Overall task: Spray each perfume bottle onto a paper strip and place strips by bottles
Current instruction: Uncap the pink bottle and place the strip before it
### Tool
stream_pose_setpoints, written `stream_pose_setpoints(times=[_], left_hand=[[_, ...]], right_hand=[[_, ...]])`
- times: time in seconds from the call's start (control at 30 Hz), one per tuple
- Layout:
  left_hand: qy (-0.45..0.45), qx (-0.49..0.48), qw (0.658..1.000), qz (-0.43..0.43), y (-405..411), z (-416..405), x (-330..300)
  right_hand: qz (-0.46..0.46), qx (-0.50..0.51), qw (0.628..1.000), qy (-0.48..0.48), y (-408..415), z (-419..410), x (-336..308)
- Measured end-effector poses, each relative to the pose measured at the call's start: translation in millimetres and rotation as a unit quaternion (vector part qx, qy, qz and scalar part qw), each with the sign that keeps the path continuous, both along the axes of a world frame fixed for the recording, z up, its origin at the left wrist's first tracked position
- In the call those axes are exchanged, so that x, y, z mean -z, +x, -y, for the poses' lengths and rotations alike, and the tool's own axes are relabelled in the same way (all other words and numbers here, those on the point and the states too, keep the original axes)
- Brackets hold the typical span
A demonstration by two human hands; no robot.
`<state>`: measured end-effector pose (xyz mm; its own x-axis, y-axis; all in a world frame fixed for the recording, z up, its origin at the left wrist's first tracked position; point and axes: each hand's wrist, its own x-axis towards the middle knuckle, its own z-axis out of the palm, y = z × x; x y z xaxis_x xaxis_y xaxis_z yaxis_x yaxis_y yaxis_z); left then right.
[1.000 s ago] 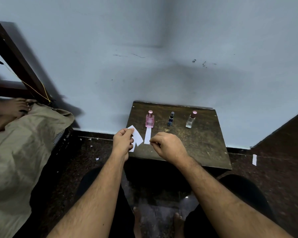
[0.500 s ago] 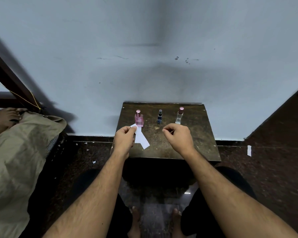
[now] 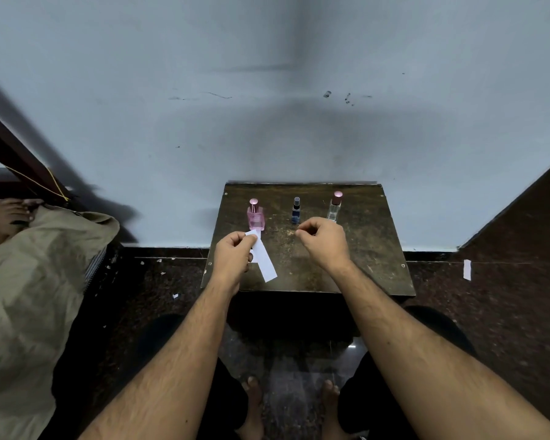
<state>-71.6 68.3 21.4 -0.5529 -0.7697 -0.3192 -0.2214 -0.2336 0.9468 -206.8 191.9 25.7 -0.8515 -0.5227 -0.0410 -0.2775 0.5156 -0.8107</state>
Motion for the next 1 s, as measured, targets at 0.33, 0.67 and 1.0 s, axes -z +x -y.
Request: stream_pose_setpoints(times=[0.33, 0.67, 1.0], left_hand=[[-0.021, 0.013, 1.0, 0.006, -13.2, 9.2, 18.3], [0.018, 0.017, 1.0, 0.014, -23.0, 12.8, 37.1], [-0.027, -0.003, 1.0, -0.003, -22.2, 6.1, 24.9]], right_hand=[[0.036, 0.051, 0.998, 0.011, -38.9, 38.8, 27.9], [0.04, 0.064, 0.997, -0.001, -58.3, 68.8, 58.3], [0.024, 0.0, 1.0, -0.012, -37.6, 42.4, 43.6]])
